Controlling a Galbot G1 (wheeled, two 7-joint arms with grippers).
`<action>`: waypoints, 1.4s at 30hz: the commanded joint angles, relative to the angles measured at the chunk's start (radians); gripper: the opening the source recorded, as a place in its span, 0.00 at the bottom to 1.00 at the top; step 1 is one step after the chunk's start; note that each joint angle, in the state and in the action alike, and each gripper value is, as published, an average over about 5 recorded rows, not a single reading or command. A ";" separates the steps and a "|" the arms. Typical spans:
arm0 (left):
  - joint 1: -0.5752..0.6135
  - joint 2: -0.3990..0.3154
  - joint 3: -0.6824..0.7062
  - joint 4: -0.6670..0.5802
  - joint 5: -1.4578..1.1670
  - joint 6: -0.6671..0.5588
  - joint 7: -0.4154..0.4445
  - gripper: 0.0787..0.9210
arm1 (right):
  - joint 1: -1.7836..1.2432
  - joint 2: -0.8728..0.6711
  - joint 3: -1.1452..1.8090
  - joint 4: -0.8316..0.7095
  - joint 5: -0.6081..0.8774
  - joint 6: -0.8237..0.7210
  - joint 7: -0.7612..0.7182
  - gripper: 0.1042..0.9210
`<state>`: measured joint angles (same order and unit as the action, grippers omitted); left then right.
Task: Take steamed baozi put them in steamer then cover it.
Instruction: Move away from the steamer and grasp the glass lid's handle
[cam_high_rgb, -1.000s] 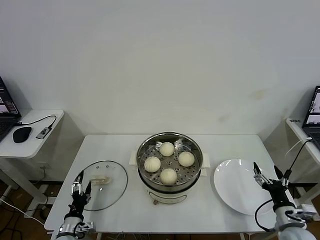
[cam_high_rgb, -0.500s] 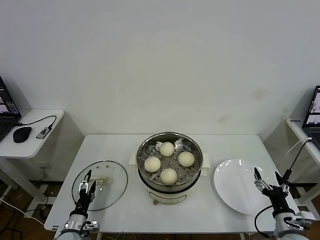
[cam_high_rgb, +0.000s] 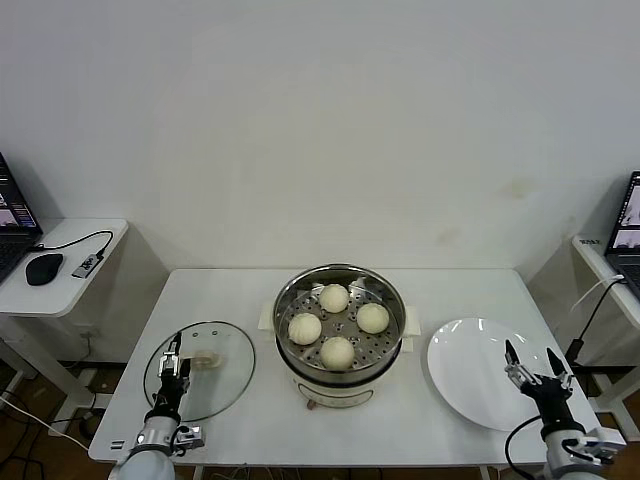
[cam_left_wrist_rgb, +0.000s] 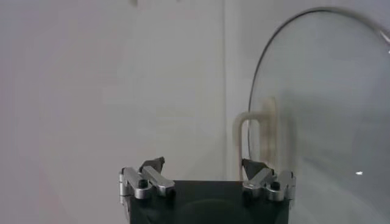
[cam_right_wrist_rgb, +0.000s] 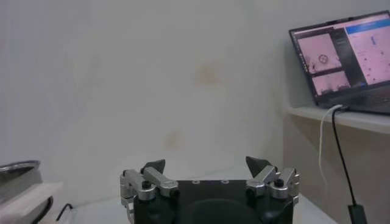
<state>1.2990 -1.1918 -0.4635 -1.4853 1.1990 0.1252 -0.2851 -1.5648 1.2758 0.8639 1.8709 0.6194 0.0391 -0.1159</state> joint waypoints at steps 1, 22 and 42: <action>-0.044 -0.008 0.017 0.049 -0.001 0.035 0.000 0.88 | -0.002 0.004 -0.004 0.000 -0.004 0.001 -0.004 0.88; -0.116 -0.018 0.029 0.151 -0.062 0.025 -0.049 0.88 | -0.009 0.002 0.005 0.000 -0.006 0.001 -0.004 0.88; -0.149 -0.013 0.053 0.252 -0.088 -0.014 -0.081 0.40 | -0.015 0.017 0.010 0.011 -0.020 0.000 -0.004 0.88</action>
<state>1.1608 -1.2065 -0.4130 -1.2730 1.1166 0.1181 -0.3560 -1.5799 1.2920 0.8726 1.8805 0.6016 0.0386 -0.1200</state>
